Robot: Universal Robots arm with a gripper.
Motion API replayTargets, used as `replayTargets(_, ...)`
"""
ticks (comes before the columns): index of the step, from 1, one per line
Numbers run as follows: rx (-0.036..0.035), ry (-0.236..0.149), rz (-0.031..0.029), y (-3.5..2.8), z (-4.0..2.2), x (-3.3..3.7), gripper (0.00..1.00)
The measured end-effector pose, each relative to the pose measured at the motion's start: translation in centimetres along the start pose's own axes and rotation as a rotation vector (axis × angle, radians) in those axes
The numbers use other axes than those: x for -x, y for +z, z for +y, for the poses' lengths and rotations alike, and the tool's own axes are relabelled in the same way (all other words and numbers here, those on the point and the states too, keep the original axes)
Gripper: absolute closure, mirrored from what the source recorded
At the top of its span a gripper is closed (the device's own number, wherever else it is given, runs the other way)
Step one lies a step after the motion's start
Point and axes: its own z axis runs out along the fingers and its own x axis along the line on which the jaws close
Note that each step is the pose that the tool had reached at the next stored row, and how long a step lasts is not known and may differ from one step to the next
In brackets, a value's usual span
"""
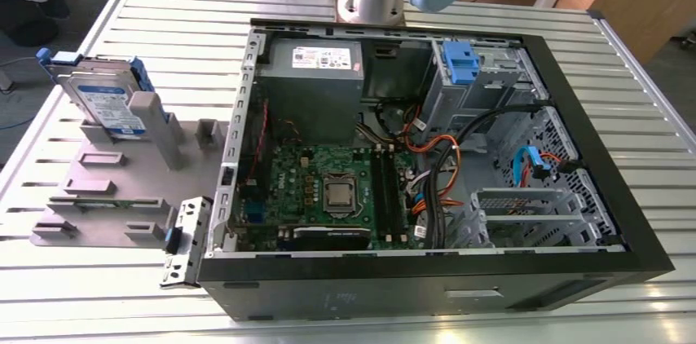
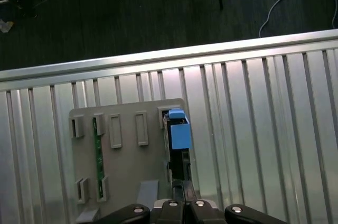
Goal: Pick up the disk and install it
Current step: 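Pick up the disk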
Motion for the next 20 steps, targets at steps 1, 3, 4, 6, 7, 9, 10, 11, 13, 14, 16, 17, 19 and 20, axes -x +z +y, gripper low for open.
replayTargets(1, 0.0, 0.0, 0.0, 0.0, 0.0, 0.0, 0.89)
replayTargets(3, 0.0, 0.0, 0.0, 0.0, 0.0, 0.0, 0.89)
replayTargets(4, 0.0, 0.0, 0.0, 0.03, 0.0, 0.0, 0.89)
replayTargets(6, -0.0001, 0.0, -0.0001, 0.23, -0.01, -0.01, 0.89)
replayTargets(7, -0.0001, 0.0, 0.0, 0.33, -0.01, -0.01, 0.89)
replayTargets(9, 0.0001, 0.0, 0.0001, 0.44, -0.01, -0.01, 0.89)
replayTargets(10, 0.0001, 0.0, 0.0001, 0.44, -0.01, -0.01, 0.89)
replayTargets(11, 0.0002, 0.0, 0.0002, 0.44, -0.01, -0.01, 0.89)
replayTargets(13, 0.0, 0.0, 0.0, 0.48, -0.01, -0.02, 0.89)
replayTargets(14, 0.0, 0.0, 0.0, 0.48, -0.01, -0.02, 0.89)
replayTargets(16, 0.0, 0.0, 0.0001, 0.48, -0.01, -0.02, 0.89)
replayTargets(17, 0.0, 0.0, 0.0, 0.48, -0.01, -0.02, 0.89)
replayTargets(19, 0.0, 0.0, 0.0, 0.49, -0.01, -0.02, 0.89)
replayTargets(20, 0.0, 0.0, 0.0, 0.49, -0.01, -0.02, 0.89)
